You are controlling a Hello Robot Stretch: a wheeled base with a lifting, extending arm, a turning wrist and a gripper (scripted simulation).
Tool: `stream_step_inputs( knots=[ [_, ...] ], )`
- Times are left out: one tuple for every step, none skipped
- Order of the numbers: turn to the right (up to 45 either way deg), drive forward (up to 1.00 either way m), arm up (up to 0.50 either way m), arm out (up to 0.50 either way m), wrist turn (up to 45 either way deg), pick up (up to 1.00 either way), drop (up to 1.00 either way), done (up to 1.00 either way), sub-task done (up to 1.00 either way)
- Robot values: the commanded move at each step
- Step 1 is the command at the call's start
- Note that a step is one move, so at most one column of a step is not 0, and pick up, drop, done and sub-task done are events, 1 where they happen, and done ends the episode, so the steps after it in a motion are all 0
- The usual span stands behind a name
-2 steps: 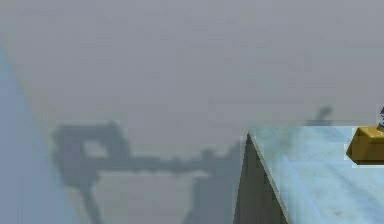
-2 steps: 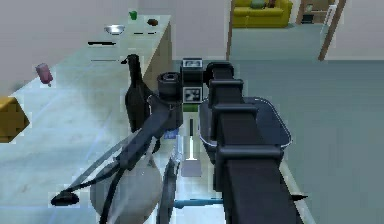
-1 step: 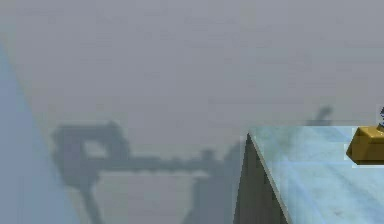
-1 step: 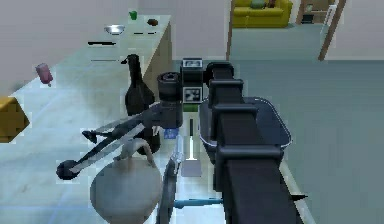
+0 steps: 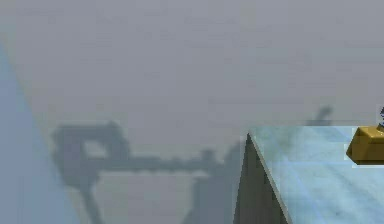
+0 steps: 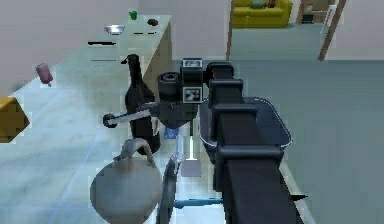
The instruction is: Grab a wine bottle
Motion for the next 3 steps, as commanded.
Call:
stream_step_inputs(
  knots=[
    [0.0, 0.0, 0.0, 0.0, 12.0, 0.0, 0.0, 0.0, 0.0],
    [0.0, 0.0, 0.0, 0.0, 0.0, 1.0, 0.0, 0.0, 0.0],
    [0.0, 0.0, 0.0, 0.0, 0.0, 0.0, 0.0, 1.0, 0.0]
  ],
)
